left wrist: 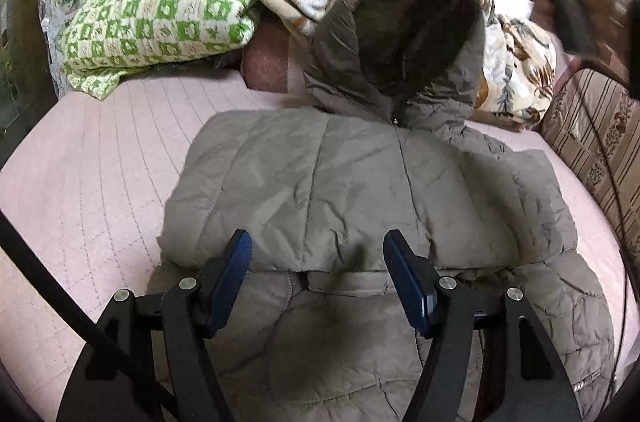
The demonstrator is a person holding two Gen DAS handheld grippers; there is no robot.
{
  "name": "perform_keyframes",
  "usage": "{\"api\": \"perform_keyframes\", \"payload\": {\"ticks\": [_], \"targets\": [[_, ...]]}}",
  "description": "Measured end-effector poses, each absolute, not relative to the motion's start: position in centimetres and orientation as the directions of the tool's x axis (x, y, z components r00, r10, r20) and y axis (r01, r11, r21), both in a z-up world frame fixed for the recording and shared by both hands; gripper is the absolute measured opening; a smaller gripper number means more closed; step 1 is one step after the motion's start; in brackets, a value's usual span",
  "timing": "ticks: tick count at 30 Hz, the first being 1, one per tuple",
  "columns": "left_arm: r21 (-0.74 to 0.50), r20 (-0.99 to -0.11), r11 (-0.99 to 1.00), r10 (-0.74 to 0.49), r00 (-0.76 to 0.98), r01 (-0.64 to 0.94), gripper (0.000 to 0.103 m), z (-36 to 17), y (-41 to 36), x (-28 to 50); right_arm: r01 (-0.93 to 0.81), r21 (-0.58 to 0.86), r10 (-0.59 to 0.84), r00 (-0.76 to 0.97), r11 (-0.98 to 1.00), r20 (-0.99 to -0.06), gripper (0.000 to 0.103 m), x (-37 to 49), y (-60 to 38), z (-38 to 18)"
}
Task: Fold large clothes
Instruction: 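Move the right tool to the jacket hood and close on it, then carry the hood with the right tool over the jacket body toward the hem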
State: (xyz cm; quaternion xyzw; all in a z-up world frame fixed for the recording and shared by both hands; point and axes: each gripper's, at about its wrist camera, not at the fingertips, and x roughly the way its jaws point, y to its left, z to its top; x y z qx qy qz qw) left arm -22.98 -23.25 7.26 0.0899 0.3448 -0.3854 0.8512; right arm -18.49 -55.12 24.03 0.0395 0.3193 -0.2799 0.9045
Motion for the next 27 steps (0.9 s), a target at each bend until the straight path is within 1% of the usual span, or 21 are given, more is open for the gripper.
{"api": "perform_keyframes", "payload": {"ticks": [5, 8, 12, 16, 17, 20, 22, 25, 26, 27], "targets": [[-0.135, -0.639, 0.701, -0.601, 0.479, 0.7, 0.067, 8.3, -22.0, -22.5, 0.504, -0.127, -0.479, 0.668, 0.854, -0.57, 0.008, -23.8, -50.0, 25.7], [-0.142, -0.635, 0.712, -0.599, 0.489, 0.688, 0.067, 8.6, -21.5, -22.1, 0.465, -0.168, -0.472, 0.678, 0.869, -0.563, 0.008, -27.2, -45.6, 25.9], [-0.149, -0.628, 0.724, -0.595, 0.501, 0.674, 0.067, 8.9, -20.9, -21.8, 0.441, -0.17, -0.454, 0.689, 0.881, -0.565, 0.008, -31.5, -41.4, 24.4], [-0.154, -0.617, 0.733, -0.595, 0.515, 0.663, 0.067, 9.4, -20.4, -21.7, 0.434, -0.134, -0.427, 0.7, 0.891, -0.573, 0.008, -35.2, -38.2, 21.9], [-0.153, -0.615, 0.735, -0.594, 0.518, 0.66, 0.067, 9.4, -20.4, -21.6, 0.427, -0.127, -0.416, 0.7, 0.895, -0.58, 0.008, -36.0, -37.6, 21.1], [-0.154, -0.617, 0.739, -0.59, 0.521, 0.656, 0.067, 9.3, -20.5, -21.3, 0.415, -0.166, -0.424, 0.673, 0.895, -0.606, 0.008, -37.4, -35.5, 17.2], [-0.155, -0.619, 0.739, -0.59, 0.519, 0.656, 0.067, 9.3, -20.6, -21.4, 0.413, -0.127, -0.384, 0.634, 0.902, -0.671, 0.008, -37.6, -35.2, 13.0], [-0.155, -0.62, 0.737, -0.591, 0.516, 0.658, 0.067, 9.2, -20.7, -21.5, 0.417, -0.125, -0.367, 0.572, 0.9, -0.733, 0.007, -37.5, -35.0, 7.6], [-0.156, -0.619, 0.735, -0.594, 0.515, 0.66, 0.067, 9.2, -20.8, -21.5, 0.425, -0.122, -0.362, 0.549, 0.897, -0.753, 0.003, -37.3, -35.2, 5.3], [-0.152, -0.618, 0.734, -0.593, 0.516, 0.662, 0.067, 9.2, -20.8, -21.6, 0.431, -0.112, -0.351, 0.53, 0.896, -0.772, 0.002, -37.0, -35.4, 3.9]]}}
